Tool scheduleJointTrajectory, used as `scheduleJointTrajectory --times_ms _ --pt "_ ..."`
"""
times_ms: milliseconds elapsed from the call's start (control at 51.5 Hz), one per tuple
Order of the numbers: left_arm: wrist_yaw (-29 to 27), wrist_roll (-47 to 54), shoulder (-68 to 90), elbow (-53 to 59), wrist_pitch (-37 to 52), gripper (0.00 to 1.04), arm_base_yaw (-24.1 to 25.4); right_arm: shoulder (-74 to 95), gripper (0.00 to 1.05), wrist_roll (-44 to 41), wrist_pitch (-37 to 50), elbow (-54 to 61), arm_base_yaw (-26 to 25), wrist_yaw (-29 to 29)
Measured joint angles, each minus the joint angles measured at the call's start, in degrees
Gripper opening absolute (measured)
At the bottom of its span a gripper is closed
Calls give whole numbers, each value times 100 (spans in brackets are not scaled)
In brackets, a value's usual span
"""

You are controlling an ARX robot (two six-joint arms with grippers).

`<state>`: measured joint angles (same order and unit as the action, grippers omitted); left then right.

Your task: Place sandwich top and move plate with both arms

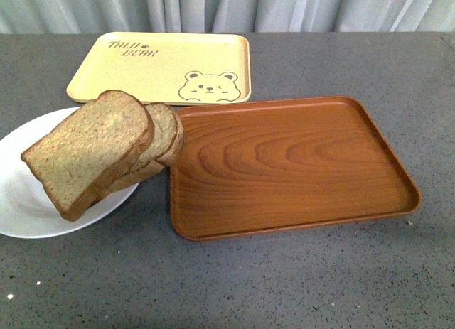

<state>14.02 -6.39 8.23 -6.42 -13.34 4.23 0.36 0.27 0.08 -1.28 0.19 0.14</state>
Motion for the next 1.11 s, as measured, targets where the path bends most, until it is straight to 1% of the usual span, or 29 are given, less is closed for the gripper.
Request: scheduleJointTrajectory --times_ms 39,58,78,97,136,233,272,310,446,485,679,796,912,1106 --pt "660 -466 654 -354 -621 96 186 0 29 -2 0 0 0 -17" --pt "739 -520 828 -433 -741 96 221 -2 33 -2 0 0 0 -20" --pt "1019 -750 1158 -551 -859 96 249 -4 36 -2 0 0 0 -17" --pt "1134 -953 1453 -638 -863 96 264 -4 38 -2 0 0 2 -17" --pt "1287 -1255 1849 -758 -750 96 262 -7 45 -2 0 0 2 -15" --pt "1335 -1770 2774 -1021 -59 96 184 -7 59 0 0 0 0 -4" --pt "1311 -2017 3250 -1156 391 96 142 -7 65 -2 0 0 0 -9" --pt "1296 -2146 3508 -1220 643 96 118 -7 72 0 0 0 2 -7" --pt "1113 -2682 4833 -1377 1858 96 63 -7 92 0 0 0 0 -11" --pt "1071 -2750 5099 -1377 2065 96 66 -7 97 0 0 0 0 -13" --pt "942 -3097 6721 -1298 3289 96 168 -7 96 0 0 0 0 -13" --pt "824 -3158 7519 -1226 3856 96 297 -9 96 0 0 0 2 -13" --pt "765 -3250 8238 -1163 4301 96 387 -9 96 0 0 0 2 -13" --pt "678 -3434 8926 -1119 4874 96 481 -9 96 0 0 0 0 -13"
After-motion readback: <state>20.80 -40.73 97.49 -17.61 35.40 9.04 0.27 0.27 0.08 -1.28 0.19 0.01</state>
